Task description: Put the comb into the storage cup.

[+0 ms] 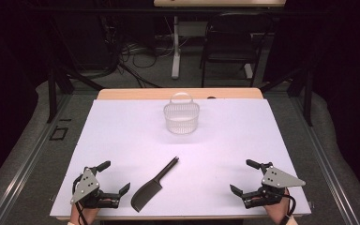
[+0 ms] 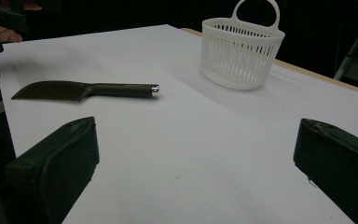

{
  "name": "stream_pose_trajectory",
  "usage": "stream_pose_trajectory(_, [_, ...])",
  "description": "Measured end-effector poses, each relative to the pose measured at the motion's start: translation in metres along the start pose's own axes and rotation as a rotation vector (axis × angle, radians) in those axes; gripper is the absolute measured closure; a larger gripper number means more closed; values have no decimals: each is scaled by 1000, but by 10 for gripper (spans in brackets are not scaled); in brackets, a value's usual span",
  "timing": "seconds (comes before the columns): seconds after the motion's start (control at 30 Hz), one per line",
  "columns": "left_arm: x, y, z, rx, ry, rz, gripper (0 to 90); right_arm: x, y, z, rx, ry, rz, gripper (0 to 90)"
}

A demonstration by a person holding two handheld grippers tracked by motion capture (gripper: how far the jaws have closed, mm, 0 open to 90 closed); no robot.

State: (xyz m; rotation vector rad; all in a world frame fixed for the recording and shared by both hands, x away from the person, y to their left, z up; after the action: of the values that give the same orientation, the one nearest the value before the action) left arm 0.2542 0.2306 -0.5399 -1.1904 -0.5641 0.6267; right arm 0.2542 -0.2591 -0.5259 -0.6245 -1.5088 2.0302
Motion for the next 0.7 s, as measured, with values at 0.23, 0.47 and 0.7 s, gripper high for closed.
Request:
stream_pose_trajectory(0.23, [-1,-2,-3,6,8,0,1,0,1,-1,5,-3,-2,0])
stream_pose_trajectory(0.47, [-3,-5,-8,15,22,-2,2,1,1,-2,14,-7,-3,0])
stream_pose_trajectory(0.7, [-1,-11,-13,27,19,18,2,0,1,-2,10,-6,-5,0])
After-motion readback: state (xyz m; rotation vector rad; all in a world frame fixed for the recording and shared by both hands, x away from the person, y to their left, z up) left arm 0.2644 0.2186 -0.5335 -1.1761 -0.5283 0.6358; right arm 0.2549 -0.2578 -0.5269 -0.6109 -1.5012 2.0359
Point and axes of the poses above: each handheld gripper's, and its own axes: z roughly backward along the jaws, y roughly out of its underside, x roughly to its left, the point moved 2 cm from there along -z, roughly forward along the jaws, and after that the axes turned 1 degree about -x, right-handed, at the moved point
